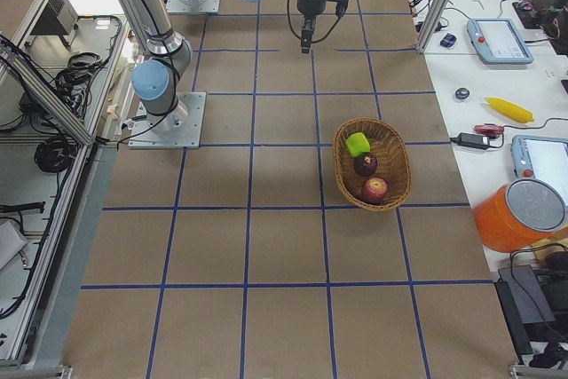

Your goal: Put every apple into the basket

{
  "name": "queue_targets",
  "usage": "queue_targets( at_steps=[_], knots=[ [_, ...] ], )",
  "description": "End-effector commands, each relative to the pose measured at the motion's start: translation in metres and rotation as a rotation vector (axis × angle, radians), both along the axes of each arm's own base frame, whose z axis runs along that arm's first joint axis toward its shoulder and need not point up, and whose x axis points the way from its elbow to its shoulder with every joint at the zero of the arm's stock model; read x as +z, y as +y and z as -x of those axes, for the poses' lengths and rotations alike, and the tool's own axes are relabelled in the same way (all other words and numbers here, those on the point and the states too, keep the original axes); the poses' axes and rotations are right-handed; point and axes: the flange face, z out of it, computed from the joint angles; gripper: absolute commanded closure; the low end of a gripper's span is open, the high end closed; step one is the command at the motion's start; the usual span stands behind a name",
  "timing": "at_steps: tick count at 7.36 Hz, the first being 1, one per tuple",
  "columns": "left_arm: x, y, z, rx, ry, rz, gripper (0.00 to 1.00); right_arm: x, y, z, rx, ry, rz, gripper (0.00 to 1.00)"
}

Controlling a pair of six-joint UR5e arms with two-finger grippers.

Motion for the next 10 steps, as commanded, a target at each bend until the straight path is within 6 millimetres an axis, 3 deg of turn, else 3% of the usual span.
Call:
queue_targets(
  at_steps=[1,3,5,10],
  knots=[
    [-0.001,0.001,0.000,-0.002,-0.001,-0.004,0.00,0.001,0.015,-0.065,-0.003,0.031,-0.008,0.00],
    [-0.001,0.001,0.000,-0.002,-0.001,-0.004,0.00,0.003,0.025,-0.087,0.020,0.042,-0.005,0.00],
    [-0.001,0.001,0.000,-0.002,-0.001,-0.004,0.00,0.003,0.037,-0.089,0.073,0.027,0.001,0.00],
    [-0.001,0.001,0.000,0.000,-0.001,-0.004,0.00,-0.002,0.038,-0.089,0.071,0.030,-0.008,0.00]
  ],
)
